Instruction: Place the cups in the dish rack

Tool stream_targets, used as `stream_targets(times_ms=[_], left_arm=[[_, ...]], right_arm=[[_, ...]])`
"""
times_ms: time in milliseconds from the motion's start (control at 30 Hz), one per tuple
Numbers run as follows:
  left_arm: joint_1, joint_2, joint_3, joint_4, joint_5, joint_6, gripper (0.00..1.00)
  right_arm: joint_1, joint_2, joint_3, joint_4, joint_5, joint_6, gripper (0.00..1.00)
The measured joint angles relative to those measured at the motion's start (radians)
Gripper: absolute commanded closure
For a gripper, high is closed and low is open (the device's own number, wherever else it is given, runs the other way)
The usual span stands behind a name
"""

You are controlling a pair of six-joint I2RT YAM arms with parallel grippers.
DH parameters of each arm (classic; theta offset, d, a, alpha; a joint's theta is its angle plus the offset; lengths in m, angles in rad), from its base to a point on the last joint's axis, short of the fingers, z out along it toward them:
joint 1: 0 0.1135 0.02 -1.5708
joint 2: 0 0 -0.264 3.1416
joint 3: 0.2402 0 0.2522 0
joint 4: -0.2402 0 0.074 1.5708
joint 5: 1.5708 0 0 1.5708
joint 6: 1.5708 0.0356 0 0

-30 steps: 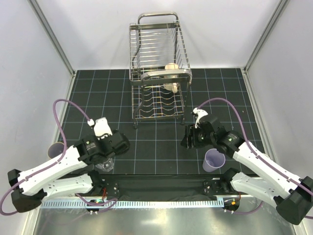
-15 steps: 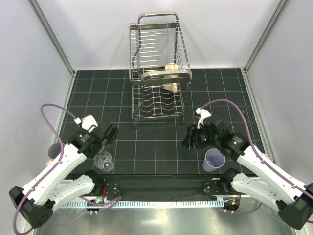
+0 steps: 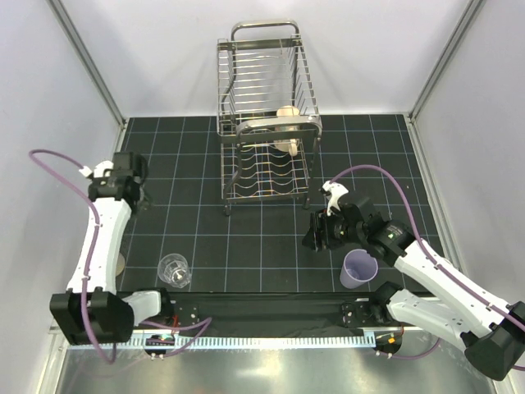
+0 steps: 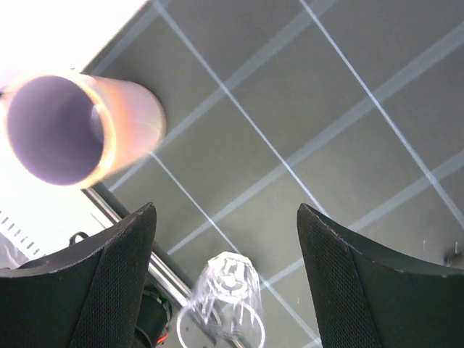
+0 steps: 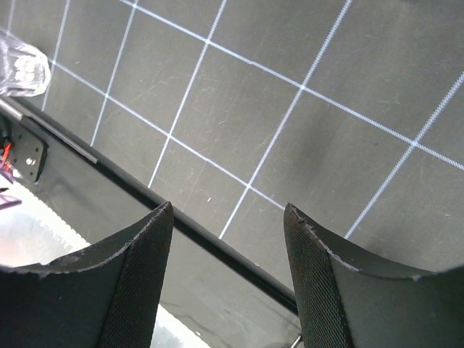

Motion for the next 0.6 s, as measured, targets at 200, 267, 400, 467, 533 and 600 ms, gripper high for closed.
stream_targets(times_ms=[200, 267, 400, 467, 533, 600], left_arm=[[0.222, 0.001, -0.014, 0.063, 0.019, 0.088, 0.25], [0.249, 0.009, -0.025, 0.079, 0.02, 0.108, 0.25], [0.274, 0.033, -0.065, 0.116, 0.017, 0.137, 0.27], [0.285, 0.038, -0.091, 0.129, 0.016, 0.143, 0.28], [0.302, 0.04, -0.113, 0.14, 0.016, 0.152, 0.28], [0.327, 0.04, -0.129, 0.151, 0.016, 0.16, 0.29]], right_arm=[[0.0, 0.0, 0.013, 0.004, -0.058, -0.005, 0.36], [0.0, 0.002, 0.016, 0.005, -0.071, -0.013, 0.36], [0.0, 0.027, 0.035, 0.006, -0.09, -0.031, 0.36], [0.0, 0.034, 0.04, 0.006, -0.097, -0.039, 0.36], [0.0, 0.036, 0.04, 0.006, -0.103, -0.047, 0.36], [0.0, 0.039, 0.04, 0.007, -0.109, -0.052, 0.36]])
